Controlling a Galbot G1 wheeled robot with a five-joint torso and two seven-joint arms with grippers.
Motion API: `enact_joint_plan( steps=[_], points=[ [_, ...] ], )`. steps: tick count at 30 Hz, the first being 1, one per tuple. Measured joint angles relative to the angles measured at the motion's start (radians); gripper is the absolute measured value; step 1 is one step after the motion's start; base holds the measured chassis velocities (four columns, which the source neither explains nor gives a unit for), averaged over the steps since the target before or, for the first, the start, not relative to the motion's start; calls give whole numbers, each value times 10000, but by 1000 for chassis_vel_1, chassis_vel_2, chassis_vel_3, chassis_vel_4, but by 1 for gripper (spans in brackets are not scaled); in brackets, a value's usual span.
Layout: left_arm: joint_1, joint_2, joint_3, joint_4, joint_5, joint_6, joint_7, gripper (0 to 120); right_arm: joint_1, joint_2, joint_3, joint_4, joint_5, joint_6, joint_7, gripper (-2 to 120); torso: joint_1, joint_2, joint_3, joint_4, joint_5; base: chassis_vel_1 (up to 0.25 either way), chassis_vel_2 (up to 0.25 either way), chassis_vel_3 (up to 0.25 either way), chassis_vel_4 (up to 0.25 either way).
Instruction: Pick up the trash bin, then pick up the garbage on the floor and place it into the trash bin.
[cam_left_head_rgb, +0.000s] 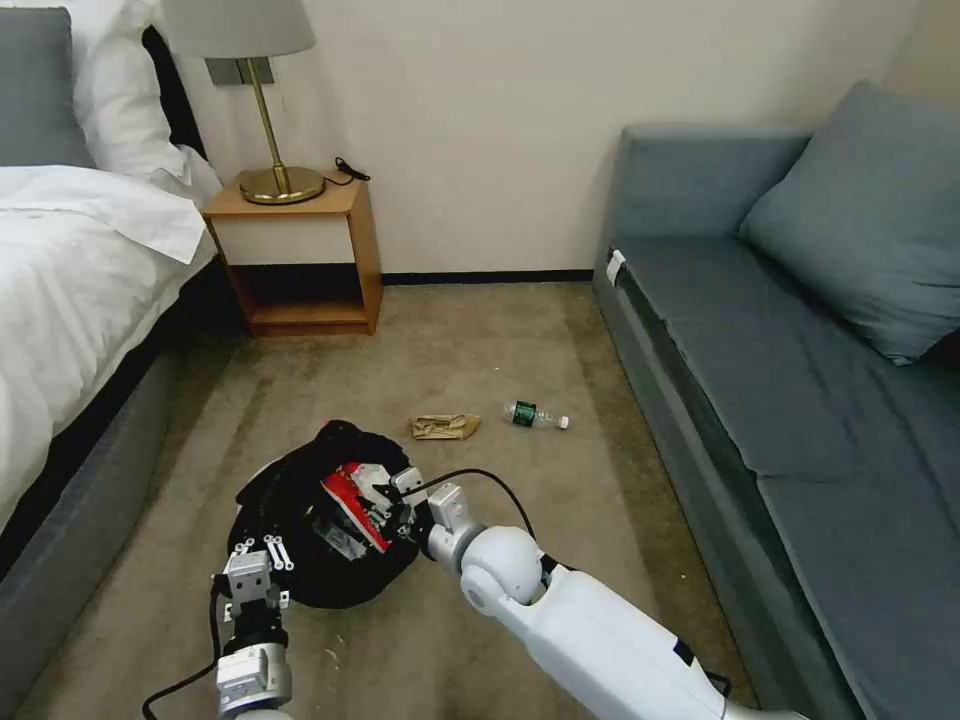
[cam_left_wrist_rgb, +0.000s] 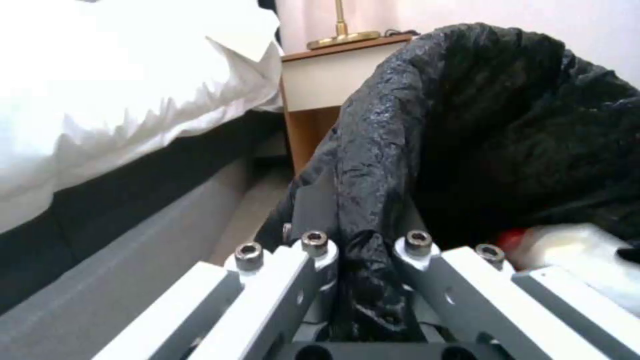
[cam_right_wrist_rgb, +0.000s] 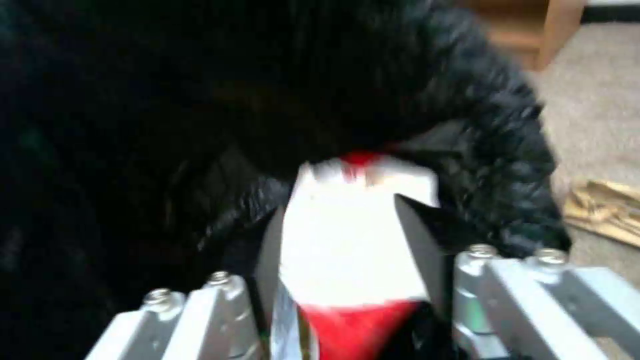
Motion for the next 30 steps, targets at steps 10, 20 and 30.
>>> enact_joint_plan(
  steps=[10,20,30],
  points=[
    [-107,138,-494,108,-170,101,-175,4,-443,-735,292,1049,615,1109,324,86,0,0,0,-1,2,0,0,0,0],
    [-191,153,-931,475,-209,42,-224,4,-528,-1126,1494,-1051,-417,902,986,100,0,0,1,-2,2,0,0,0,0],
    [-48,161,-987,450,-175,-26,-228,4,-530,-990,1993,-1999,-462,869,1372,100,0,0,0,-1,1,0,0,0,0]
  ],
)
